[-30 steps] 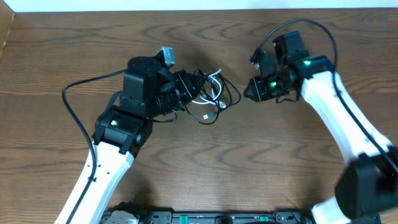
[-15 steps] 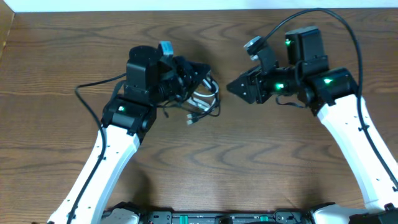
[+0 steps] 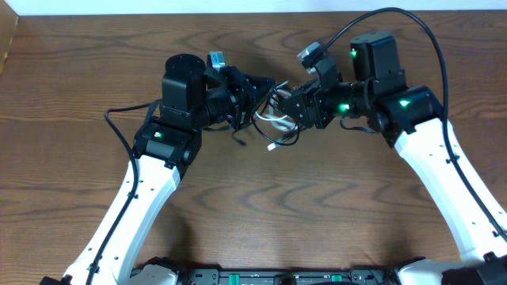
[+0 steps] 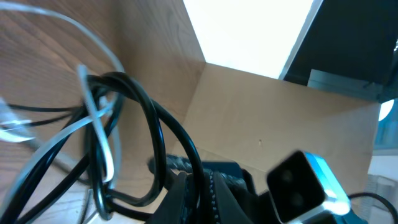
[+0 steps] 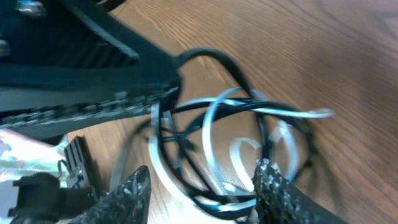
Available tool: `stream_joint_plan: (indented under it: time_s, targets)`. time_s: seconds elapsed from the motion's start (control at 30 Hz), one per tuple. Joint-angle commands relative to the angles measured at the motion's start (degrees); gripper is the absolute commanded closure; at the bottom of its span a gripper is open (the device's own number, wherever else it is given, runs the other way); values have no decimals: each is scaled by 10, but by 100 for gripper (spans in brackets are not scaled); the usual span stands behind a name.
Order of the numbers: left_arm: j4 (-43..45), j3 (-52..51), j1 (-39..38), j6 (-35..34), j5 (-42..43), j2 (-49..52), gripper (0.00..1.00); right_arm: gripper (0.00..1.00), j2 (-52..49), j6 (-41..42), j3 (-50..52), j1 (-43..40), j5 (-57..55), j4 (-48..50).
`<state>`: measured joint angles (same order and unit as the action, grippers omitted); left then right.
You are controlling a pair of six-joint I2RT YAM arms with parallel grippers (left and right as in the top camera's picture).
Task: Untangle cables
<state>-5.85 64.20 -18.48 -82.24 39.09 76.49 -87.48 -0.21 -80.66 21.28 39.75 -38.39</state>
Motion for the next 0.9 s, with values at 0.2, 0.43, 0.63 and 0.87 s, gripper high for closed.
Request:
stream_joint_plan:
  time_s: [0.2,0.43,0.63,0.87]
  targets:
    - [28,3,2,-37,17,-2,93,59,-60,76,-2,33,-91,28]
    - [50,3,2,-41,26,-3,93,69,-97,233,-2,36,-204,47]
    - [127,3,16,-41,44,-5,93,67,-107,250,-2,33,-259,23]
    - [134,2,41,2,67,-6,93,61,-112,221,-1,31,-280,-5]
